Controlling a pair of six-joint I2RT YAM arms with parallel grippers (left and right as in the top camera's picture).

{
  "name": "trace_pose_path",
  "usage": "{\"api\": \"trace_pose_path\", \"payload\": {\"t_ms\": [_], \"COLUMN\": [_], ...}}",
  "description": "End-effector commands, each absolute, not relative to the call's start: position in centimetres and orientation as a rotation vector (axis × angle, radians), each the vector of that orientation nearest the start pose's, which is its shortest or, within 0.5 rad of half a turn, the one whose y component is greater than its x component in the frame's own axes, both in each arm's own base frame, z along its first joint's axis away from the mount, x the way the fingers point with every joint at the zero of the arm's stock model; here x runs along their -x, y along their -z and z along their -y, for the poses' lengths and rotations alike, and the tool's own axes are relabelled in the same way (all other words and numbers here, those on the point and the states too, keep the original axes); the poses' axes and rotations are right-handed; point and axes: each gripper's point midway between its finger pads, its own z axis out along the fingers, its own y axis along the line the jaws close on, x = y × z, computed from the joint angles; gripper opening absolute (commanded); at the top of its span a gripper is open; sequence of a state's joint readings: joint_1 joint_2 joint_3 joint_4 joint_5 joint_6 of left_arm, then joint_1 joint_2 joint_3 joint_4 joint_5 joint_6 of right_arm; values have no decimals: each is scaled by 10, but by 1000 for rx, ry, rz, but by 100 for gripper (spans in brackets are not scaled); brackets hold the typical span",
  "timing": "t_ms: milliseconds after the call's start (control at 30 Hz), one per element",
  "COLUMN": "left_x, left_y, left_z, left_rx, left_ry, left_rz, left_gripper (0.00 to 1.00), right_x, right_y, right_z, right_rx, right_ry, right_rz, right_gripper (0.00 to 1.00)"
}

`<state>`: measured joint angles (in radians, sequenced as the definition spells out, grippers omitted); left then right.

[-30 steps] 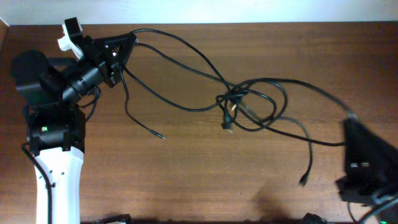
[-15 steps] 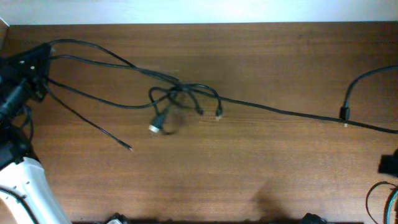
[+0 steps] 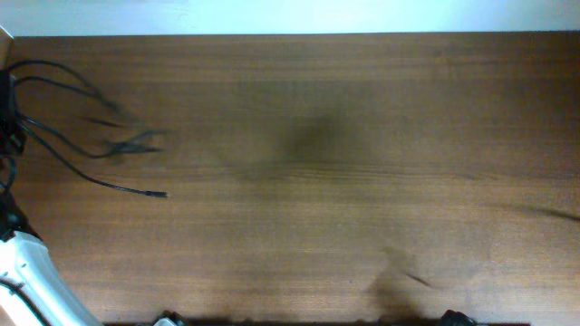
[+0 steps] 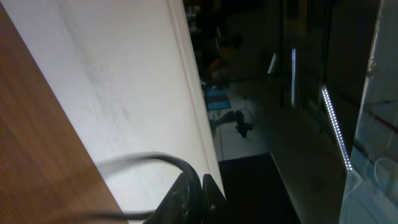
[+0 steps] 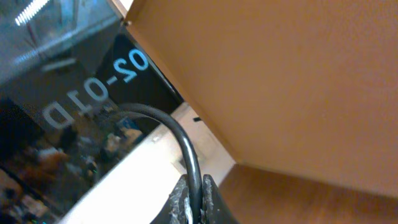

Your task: Untangle cables

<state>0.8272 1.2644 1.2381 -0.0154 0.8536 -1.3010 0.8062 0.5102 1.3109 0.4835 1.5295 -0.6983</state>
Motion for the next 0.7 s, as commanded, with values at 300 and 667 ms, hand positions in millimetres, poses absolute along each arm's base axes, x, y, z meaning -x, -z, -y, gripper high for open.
{"api": "trace_pose_path", "payload": {"t_ms": [300,667], "left_x": [-370,-358], "left_y": [-472,-411], "left_z": [30,163], "left_rx": [316,81], "left_ry": [1496,1501], "left_rz": [-1561,-1840], "left_gripper": [6,0], "right_x": [-110,-173], "right_y": [-531,-528], "right_z": [139,25], "right_rx": [-745,-205], "right_ry": [235,-270], "right_rz": [-1381,-1583], "right_gripper": [4,4]}}
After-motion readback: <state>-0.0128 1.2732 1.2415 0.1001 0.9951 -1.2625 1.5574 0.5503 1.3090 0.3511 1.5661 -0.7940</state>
